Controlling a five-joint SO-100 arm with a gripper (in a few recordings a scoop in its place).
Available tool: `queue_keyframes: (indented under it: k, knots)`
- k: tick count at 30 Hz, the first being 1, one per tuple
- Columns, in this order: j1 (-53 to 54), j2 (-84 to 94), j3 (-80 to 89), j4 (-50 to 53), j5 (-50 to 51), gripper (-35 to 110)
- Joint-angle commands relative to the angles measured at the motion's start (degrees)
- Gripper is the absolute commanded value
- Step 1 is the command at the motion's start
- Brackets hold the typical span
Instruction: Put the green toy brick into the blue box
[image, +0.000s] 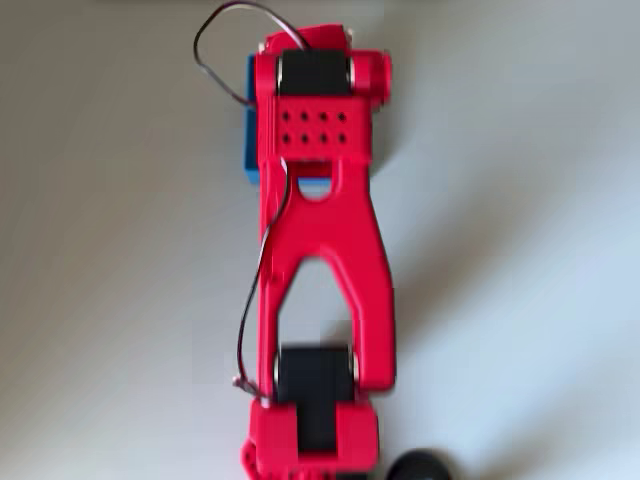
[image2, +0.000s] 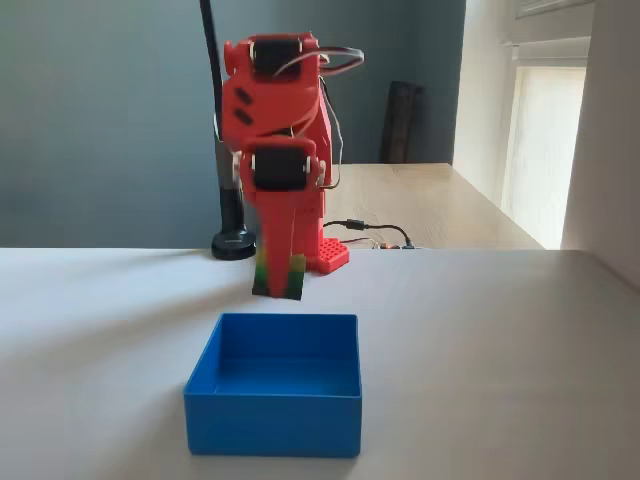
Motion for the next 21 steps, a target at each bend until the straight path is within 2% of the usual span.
queue_keyframes:
  k: [1,21]
  knots:
    - [0.5,-3.8,-7.8,0.8,0.0,0]
    - [-0.7,-15.1,-9.3,0.8,-1.9,0]
